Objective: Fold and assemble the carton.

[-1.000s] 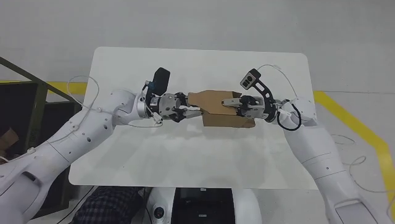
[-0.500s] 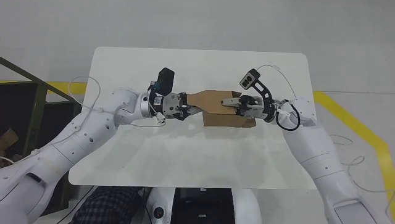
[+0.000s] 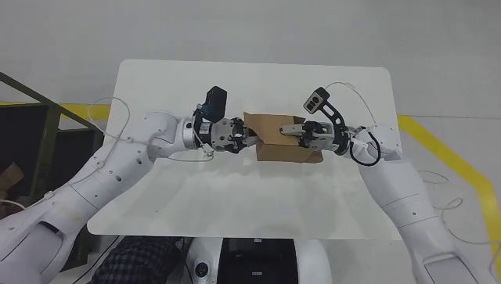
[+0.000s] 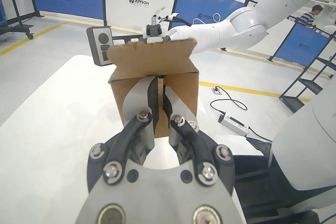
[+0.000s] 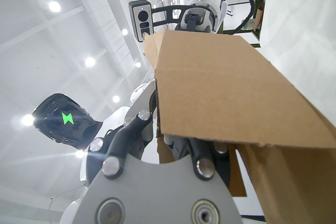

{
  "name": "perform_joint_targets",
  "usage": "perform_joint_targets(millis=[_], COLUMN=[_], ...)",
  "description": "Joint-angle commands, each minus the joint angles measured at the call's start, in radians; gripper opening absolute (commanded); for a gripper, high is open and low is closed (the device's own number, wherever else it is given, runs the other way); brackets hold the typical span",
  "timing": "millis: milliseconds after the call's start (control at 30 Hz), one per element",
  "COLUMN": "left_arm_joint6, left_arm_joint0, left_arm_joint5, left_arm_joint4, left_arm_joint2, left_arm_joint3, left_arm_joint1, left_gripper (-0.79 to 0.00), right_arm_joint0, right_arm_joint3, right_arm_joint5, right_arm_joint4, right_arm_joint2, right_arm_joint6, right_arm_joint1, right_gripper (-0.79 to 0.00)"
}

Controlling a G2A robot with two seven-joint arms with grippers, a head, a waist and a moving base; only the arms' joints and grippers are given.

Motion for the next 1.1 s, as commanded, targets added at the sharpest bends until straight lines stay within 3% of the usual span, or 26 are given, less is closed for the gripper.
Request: perform_joint_targets(millis=[0, 233, 533, 833, 1067], left_arm_joint6=[-0.008, -0.004, 0.047, 0.114, 0.094], left_arm_joint0=[0.003, 0.034, 0.102, 0.168, 0.175], left_arm_joint5=[-0.003, -0.027, -0.027, -0.027, -0.027], left_arm_joint4=[-0.003, -0.004, 0.005, 0.017, 0.003], left_arm_joint2=[-0.006, -0.047, -0.135, -0.252, -0.275], left_arm_joint3=[0.001, 0.027, 0.037, 0.013, -0.033], left_arm_joint1=[-0.004, -0.006, 0.012, 0.042, 0.046], left_gripper=[-0.665, -0.65, -0.653, -0.653, -0.646], right_arm_joint0=[-0.001, -0.005, -0.011, -0.011, -0.014], right_arm_joint3=[-0.001, -0.001, 0.0, 0.017, 0.017], right_arm_joint5=[0.001, -0.002, -0.004, -0.01, -0.008], right_arm_joint4=[0.001, 0.011, 0.012, 0.004, -0.02], right_arm_joint2=[0.0, 0.014, 0.017, 0.017, 0.014], right_arm_joint6=[0.0, 0.006, 0.004, 0.0, -0.001], right_arm_joint1=[0.0, 0.002, 0.002, 0.001, 0.002], right_gripper=[-0.785, -0.785, -0.785, -0.785, -0.785])
